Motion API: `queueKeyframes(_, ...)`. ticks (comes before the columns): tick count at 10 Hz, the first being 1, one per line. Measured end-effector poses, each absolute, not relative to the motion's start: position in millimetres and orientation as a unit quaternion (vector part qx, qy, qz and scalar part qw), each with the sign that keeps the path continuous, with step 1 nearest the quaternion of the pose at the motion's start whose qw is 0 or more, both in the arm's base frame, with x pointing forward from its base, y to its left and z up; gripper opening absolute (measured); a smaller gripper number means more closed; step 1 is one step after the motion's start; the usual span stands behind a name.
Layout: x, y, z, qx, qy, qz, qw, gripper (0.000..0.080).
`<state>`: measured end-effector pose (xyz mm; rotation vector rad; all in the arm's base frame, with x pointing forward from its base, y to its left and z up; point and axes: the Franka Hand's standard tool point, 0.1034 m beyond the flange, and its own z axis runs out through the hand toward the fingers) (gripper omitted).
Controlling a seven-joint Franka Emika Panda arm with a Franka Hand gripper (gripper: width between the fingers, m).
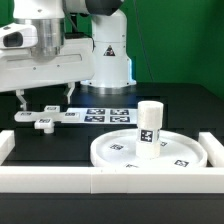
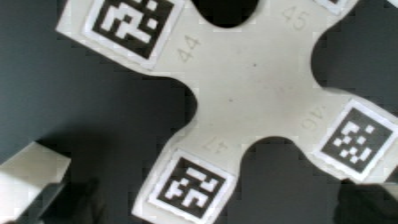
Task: Assemble round table
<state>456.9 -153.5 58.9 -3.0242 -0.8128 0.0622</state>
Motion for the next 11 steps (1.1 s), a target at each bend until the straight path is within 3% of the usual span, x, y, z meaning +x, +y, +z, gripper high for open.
queueKeyframes(3,433.0,-157.3,48.5,-0.929,-0.369,0.01,-0.011,0.0649)
queueKeyframes(11,431.1,-151.0,43.5,-0.93,-0.366,0.015,-0.006,0.0649)
